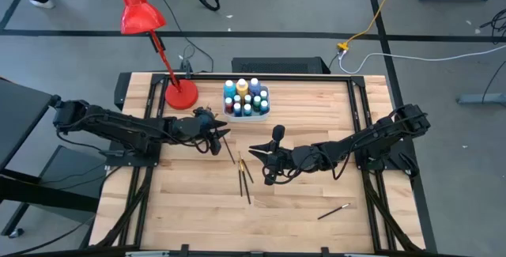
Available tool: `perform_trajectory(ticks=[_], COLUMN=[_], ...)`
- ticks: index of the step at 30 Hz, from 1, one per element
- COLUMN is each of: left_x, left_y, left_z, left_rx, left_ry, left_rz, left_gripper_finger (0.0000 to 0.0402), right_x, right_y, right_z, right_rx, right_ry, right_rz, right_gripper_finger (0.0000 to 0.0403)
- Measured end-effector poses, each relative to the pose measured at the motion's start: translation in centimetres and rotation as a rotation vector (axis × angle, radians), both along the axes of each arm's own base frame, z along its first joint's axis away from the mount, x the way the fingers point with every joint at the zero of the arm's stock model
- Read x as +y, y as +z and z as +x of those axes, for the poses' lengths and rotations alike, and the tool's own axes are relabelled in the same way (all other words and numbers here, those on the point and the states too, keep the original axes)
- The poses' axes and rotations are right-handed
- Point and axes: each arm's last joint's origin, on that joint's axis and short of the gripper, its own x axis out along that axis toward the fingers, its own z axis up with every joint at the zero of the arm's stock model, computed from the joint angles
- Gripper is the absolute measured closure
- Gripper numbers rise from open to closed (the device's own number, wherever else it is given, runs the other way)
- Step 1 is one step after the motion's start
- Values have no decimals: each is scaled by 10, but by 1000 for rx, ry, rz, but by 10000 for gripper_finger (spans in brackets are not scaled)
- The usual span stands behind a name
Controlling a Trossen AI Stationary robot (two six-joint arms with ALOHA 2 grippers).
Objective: Pick & Place Paint Supplies
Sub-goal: Put the black paint brush into the white cup
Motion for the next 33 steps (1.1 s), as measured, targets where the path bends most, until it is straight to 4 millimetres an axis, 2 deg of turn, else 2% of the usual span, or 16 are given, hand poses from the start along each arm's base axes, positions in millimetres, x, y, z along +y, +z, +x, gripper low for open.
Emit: perform_trajectory(ticks=[24,28,33], left_x=[0,0,0], left_y=[0,0,0], left_z=[0,0,0], left_rx=[0,0,0], left_ry=[0,0,0], left_rz=[0,0,0], left_gripper_finger=[255,255,255], right_x=[0,2,7], right_y=[0,2,1], right_z=[0,1,1], right_rx=[-16,-29,-24], right_ry=[0,64,231], right_rz=[50,62,140], right_gripper_finger=[344,344,344])
